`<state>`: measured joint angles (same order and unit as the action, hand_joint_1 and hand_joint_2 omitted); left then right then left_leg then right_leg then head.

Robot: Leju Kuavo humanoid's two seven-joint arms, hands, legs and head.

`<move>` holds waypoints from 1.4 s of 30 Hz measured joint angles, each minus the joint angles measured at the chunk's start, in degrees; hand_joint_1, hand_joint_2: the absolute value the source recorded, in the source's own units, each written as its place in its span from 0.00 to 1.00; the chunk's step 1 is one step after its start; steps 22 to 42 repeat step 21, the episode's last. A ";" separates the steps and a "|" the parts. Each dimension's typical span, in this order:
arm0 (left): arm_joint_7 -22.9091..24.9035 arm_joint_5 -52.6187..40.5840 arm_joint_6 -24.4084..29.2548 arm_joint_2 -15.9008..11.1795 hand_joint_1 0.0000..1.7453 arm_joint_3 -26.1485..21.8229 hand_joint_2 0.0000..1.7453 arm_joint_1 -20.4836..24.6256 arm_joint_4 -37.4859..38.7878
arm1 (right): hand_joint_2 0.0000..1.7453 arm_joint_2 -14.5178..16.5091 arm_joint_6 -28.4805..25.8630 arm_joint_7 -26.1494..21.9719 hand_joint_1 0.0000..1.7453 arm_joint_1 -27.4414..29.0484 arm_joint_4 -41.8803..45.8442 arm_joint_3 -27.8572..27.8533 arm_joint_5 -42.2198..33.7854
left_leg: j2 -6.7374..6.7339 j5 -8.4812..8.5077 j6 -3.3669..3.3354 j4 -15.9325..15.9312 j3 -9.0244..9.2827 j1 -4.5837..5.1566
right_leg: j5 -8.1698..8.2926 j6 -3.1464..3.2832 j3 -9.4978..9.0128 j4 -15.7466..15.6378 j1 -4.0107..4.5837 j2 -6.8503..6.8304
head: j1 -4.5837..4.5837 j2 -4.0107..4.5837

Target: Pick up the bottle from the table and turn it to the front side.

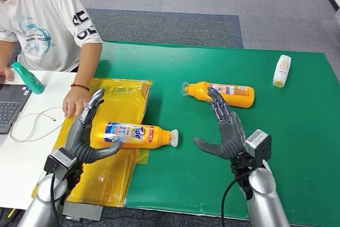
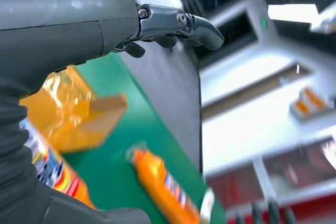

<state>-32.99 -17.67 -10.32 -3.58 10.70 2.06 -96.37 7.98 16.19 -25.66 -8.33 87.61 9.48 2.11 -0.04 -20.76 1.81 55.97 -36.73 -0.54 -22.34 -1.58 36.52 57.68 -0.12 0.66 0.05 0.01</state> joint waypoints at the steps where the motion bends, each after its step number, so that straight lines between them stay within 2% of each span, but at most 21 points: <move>1: -0.11 -0.38 0.75 0.91 0.00 -0.66 1.00 -0.36 -0.56 | 1.00 0.07 -0.05 0.09 0.00 0.43 1.05 -0.01 0.42 | 0.00 0.00 0.00 0.00 0.00 0.00 | 0.00 0.00 0.00 0.00 0.00 0.00 | 0.00 0.00; 6: -0.87 -0.31 1.09 4.05 0.00 -3.72 1.00 -1.85 -1.93 | 1.00 0.10 0.04 0.18 0.00 2.29 4.43 -0.06 1.65 | 0.00 -0.01 0.00 0.00 0.01 0.00 | -0.01 0.00 0.00 0.00 0.00 0.00 | 0.01 0.00; 15: -2.03 -4.74 2.13 6.76 0.00 -5.71 1.00 -4.07 -2.14 | 1.00 0.49 -2.26 1.78 0.00 4.58 6.81 -0.40 3.42 | 0.00 -0.01 -0.01 0.00 0.02 0.00 | -0.01 -0.01 -0.02 0.00 0.00 0.00 | 0.01 0.00; 21: -1.44 -5.69 1.86 7.12 0.00 -5.71 1.00 -5.37 -2.14 | 1.00 0.50 -3.04 2.09 0.00 5.40 6.84 -0.45 4.98 | 0.00 -0.02 -0.01 0.00 0.02 0.00 | -0.02 -0.01 -0.01 -0.01 0.00 0.00 | 0.00 0.01; 42: -1.44 -5.69 1.86 7.12 0.00 -5.71 1.00 -5.37 -2.14 | 1.00 0.50 -3.04 2.09 0.00 5.40 6.84 -0.45 4.98 | 0.00 -0.02 -0.01 0.00 0.02 0.00 | -0.02 -0.01 -0.01 -0.01 0.00 0.00 | 0.00 0.01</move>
